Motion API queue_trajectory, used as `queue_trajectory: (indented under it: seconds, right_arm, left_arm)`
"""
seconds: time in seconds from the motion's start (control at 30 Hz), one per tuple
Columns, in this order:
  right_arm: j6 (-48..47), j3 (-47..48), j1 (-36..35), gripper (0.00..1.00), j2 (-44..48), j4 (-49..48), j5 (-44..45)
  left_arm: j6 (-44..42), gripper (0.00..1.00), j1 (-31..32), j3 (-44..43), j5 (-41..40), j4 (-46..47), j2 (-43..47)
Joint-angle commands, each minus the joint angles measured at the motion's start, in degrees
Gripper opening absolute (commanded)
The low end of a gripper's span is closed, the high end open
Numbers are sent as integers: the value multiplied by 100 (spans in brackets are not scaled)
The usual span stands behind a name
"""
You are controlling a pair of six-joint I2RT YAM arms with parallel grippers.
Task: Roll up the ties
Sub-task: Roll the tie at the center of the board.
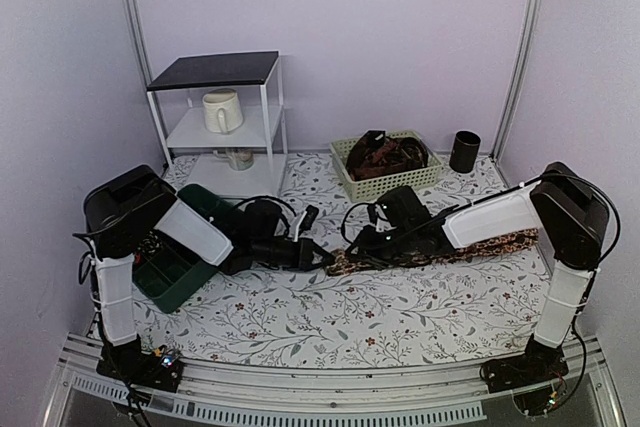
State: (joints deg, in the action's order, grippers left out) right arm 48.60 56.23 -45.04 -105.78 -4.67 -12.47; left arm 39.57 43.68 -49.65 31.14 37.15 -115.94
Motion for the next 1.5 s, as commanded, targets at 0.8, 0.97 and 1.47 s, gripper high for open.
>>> queue_trajectory:
  seconds: [0.8,0.97,1.47]
  right_arm:
    - [-278,573,11,11,-751,617,-171]
    - [-318,442,12,11,-727,458,-186]
    - [-453,288,19,11,-636,318,-141]
  left_arm:
    - [-288,5,19,-6,-431,-465,97]
    - [-399,4,-52,327,-831,-716,497]
    - [-272,0,-12,345,-948,-1127,118]
